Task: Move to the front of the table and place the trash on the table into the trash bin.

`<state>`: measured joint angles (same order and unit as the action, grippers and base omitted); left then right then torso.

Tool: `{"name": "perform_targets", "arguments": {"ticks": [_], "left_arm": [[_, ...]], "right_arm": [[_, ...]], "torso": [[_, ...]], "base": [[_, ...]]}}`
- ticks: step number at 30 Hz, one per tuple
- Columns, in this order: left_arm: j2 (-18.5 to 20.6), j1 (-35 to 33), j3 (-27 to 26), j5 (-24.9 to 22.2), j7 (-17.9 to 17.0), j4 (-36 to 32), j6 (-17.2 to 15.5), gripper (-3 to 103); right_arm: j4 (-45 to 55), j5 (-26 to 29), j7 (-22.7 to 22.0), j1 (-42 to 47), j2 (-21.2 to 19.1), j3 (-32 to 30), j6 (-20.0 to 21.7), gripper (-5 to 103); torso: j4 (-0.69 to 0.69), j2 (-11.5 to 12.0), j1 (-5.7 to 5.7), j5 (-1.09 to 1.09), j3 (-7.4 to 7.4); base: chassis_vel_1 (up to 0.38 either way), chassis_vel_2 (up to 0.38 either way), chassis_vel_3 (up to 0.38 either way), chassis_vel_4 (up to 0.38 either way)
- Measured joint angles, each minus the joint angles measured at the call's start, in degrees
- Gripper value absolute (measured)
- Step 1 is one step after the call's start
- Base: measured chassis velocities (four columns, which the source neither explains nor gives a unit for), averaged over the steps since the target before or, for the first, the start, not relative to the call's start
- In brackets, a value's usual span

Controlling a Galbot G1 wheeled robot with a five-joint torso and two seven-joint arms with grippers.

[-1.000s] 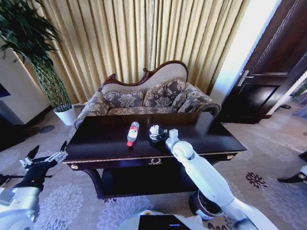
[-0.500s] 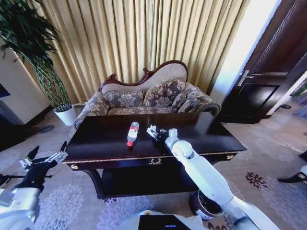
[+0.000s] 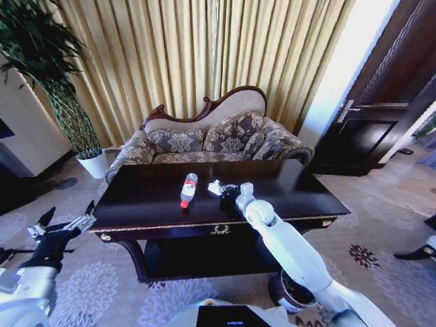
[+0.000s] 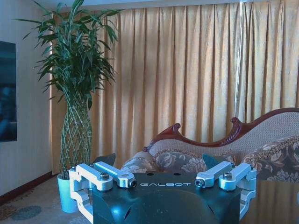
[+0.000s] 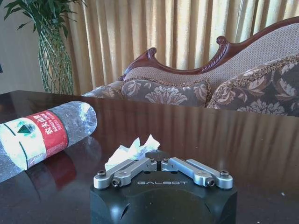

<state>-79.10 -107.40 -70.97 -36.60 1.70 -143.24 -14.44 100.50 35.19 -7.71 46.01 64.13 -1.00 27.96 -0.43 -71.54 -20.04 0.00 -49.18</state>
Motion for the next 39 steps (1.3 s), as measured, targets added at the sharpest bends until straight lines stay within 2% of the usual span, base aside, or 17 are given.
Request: {"name": "perform_targets", "arguments": {"ticks": [7, 15, 19, 29, 31, 33, 39], "left_arm": [[-0.08, 0.09, -0.02, -0.04, -0.03, 0.00, 0.03, 100], [-0.95, 0.20, -0.07, -0.11, -0.15, 0.00, 0.03, 100], [-1.17, 0.17, -0.19, -0.22, -0.18, 0.00, 0.15, 100], [-1.12, 0.14, -0.13, -1.10, -0.82, 0.00, 0.17, 100], [-1.09, 0.12, -0.17, -1.15, -0.83, 0.00, 0.17, 100], [-0.77, -0.10, -0.33, -1.37, -0.91, 0.00, 0.25, 100], [-0.12, 0.00, -0.28, -1.47, -0.91, 0.00, 0.41, 100]], "right_arm": [[2.47, 1.74, -1.44, 0.39, -0.08, -2.87, -0.34, 0], [7.32, -0.24, -1.95, 4.03, -1.20, -10.05, -4.36, 0], [12.16, -1.19, -1.93, 10.00, -2.53, -16.79, -5.83, 0], [19.40, -2.25, -3.92, 22.57, -5.13, -26.65, -8.77, 0], [19.74, -2.25, -4.00, 23.11, -5.13, -27.13, -8.82, 0], [22.45, -2.19, -4.64, 27.08, -4.65, -31.14, -8.94, 0], [26.13, -2.08, -5.21, 31.42, -3.45, -35.33, -9.19, 0]], "torso": [[0.01, 0.00, 0.00, 0.00, 0.00], [0.00, 0.00, 0.00, 0.01, 0.00], [0.00, 0.00, 0.00, 0.01, 0.00], [0.00, 0.00, 0.01, 0.01, 0.01], [0.00, 0.00, 0.01, 0.01, 0.01], [0.02, 0.00, 0.01, 0.00, 0.00], [0.00, 0.00, 0.01, 0.00, 0.00]], "base": [[0.000, 0.000, 0.000, 0.000], [0.000, 0.000, 0.000, 0.000], [0.000, 0.000, 0.000, 0.000], [0.000, 0.000, 0.000, 0.000], [0.000, 0.000, 0.000, 0.000], [0.000, 0.000, 0.000, 0.000], [0.000, 0.000, 0.000, 0.000]]}}
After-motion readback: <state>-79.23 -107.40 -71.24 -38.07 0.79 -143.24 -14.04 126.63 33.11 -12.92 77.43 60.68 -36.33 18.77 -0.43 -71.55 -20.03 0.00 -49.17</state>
